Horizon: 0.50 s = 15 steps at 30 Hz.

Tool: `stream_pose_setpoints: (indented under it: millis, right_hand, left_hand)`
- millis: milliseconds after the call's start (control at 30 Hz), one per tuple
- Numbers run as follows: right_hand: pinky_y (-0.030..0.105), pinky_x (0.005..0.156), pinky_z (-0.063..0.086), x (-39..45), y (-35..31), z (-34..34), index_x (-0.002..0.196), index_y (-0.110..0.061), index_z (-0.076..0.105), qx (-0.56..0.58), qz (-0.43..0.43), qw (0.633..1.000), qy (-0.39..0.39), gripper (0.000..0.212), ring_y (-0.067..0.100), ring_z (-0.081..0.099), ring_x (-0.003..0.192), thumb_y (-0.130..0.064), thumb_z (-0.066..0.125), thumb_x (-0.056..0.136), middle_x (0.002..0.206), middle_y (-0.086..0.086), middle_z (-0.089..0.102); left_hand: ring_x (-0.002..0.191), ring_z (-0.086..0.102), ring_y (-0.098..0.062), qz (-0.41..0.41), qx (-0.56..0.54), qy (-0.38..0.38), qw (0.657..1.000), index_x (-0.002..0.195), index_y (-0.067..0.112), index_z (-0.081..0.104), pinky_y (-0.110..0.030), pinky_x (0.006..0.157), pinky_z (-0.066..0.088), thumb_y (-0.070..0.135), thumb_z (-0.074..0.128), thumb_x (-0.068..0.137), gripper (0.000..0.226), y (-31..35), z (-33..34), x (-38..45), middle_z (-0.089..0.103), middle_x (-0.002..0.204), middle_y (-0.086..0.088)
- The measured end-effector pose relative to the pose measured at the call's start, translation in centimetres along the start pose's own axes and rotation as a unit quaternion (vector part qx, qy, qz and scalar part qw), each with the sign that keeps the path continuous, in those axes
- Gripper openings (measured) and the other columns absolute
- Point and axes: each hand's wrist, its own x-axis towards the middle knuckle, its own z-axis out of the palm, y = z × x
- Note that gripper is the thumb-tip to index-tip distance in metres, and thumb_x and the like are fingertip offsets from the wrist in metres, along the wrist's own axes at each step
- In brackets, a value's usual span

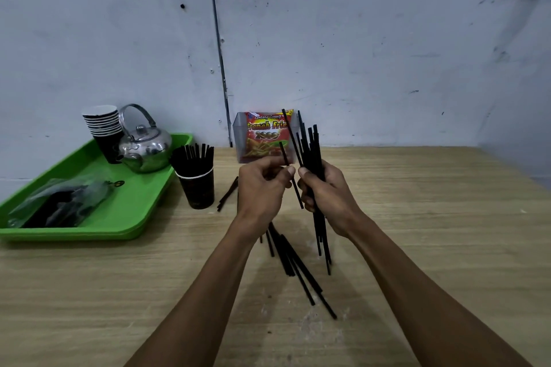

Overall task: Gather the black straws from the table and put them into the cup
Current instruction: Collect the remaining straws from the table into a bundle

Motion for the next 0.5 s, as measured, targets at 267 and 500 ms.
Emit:
stream_pose_setpoints:
  millis: [267,500]
  right_hand:
    - [0.026,0.045,0.031,-0.3,-0.8,0.3,0.107,-0.022,0.060,-0.051,-0.008,0.998,-0.021,0.017,0.012,0.040,0.048,-0.015,0.045,0.102,0.082,0.004,0.065]
    - [0.025,0.043,0.030,-0.3,-1.0,0.3,0.115,-0.019,0.060,-0.057,-0.017,0.997,-0.045,0.021,0.011,0.039,0.046,-0.012,0.046,0.101,0.075,0.008,0.064]
  left_hand:
    - [0.061,0.061,-0.011,-0.006,-0.038,0.019,0.999,0.081,0.024,0.072,-0.019,0.049,0.046,0.005,0.068,0.086,0.020,2.3,0.1,1.4,0.072,0.073,-0.007]
    - [0.061,0.064,-0.001,-0.034,-0.044,0.010,0.998,0.081,0.012,0.064,-0.012,0.046,0.043,0.005,0.053,0.095,0.020,3.0,0.0,2.3,0.069,0.074,0.000]
